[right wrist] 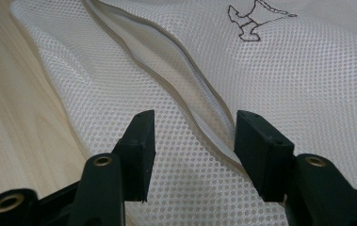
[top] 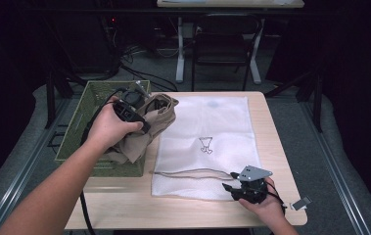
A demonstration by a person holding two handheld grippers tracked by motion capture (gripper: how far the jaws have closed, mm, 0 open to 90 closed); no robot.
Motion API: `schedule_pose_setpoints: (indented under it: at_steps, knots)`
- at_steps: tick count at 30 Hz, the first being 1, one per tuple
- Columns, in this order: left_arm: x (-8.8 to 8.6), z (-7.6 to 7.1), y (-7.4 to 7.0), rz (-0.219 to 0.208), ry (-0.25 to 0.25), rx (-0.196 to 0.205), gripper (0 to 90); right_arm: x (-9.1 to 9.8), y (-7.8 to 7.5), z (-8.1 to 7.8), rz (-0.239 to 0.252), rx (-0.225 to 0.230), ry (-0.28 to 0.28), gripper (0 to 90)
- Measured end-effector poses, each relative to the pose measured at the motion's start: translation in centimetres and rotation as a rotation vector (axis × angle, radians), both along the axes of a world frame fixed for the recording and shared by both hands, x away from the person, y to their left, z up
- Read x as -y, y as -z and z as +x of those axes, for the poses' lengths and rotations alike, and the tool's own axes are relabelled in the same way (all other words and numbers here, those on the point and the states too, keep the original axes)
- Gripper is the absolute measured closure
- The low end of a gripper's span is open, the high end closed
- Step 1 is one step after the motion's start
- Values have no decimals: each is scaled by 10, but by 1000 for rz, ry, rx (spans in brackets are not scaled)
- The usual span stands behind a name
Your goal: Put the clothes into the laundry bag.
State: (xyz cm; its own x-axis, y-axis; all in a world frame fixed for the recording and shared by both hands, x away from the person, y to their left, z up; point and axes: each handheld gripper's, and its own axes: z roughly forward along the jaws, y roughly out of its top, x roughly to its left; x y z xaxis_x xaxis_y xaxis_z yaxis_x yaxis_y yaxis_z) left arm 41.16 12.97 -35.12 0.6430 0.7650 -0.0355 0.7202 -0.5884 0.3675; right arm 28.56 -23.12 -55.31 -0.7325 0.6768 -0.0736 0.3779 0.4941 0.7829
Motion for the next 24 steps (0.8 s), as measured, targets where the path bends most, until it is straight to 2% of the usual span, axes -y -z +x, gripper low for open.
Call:
schedule_pose_setpoints:
  at_steps: [11, 20, 24]
  knots:
    - [14, -11, 6, 4, 49, 3, 631, 0, -1, 0, 17, 0, -2, 480]
    - [17, -17, 9, -1, 69, 5, 631, 3, -4, 0, 15, 30, 14, 469]
    - [17, -19, 8, 0, 85, 5, 631, 4, -8, 0, 33, 9, 25, 518]
